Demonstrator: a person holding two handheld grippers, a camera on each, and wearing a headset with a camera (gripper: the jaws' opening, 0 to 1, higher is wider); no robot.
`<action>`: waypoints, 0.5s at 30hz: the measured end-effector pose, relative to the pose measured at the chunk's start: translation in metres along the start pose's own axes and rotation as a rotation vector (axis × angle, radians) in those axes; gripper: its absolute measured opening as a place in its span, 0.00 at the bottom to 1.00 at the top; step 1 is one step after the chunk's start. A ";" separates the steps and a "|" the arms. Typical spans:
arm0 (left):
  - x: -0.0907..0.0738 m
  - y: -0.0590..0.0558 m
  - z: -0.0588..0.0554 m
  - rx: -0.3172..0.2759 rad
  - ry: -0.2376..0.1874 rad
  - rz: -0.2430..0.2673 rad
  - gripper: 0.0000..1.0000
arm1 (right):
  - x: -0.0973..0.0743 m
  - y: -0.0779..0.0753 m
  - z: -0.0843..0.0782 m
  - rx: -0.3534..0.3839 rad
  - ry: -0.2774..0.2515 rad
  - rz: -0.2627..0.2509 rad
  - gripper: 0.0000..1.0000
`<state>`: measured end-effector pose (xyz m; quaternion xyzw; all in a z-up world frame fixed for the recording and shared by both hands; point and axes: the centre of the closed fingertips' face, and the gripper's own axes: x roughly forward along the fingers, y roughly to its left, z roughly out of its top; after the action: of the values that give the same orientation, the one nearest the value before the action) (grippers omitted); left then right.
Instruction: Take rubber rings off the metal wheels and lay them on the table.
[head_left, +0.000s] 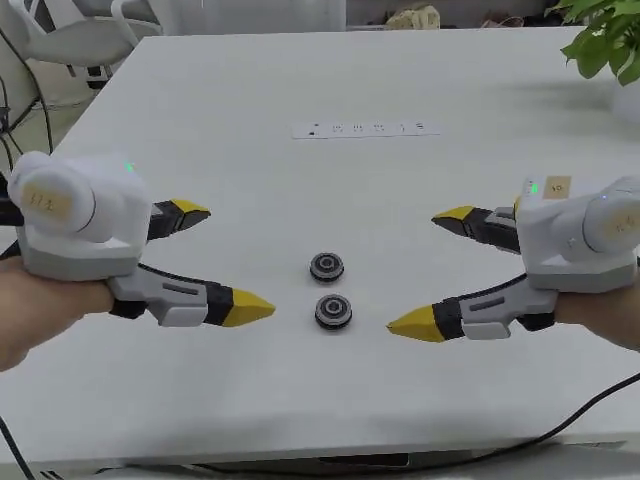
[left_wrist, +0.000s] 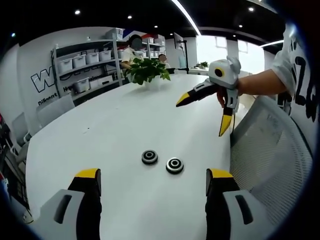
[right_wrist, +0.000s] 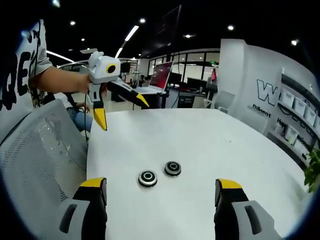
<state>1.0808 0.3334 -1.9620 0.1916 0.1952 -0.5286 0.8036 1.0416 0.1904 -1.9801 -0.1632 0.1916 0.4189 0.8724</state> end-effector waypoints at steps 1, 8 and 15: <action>0.001 0.001 0.000 -0.003 -0.001 -0.002 0.83 | 0.001 0.000 0.000 -0.004 0.001 0.003 0.88; 0.010 0.003 -0.004 -0.013 0.003 -0.012 0.81 | 0.010 0.001 -0.001 -0.009 -0.002 0.024 0.86; 0.017 0.002 -0.010 0.005 0.026 -0.024 0.79 | 0.018 0.003 -0.013 -0.007 0.011 0.053 0.82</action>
<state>1.0875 0.3260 -1.9794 0.1980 0.2069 -0.5362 0.7940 1.0468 0.1985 -2.0002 -0.1636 0.1993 0.4414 0.8594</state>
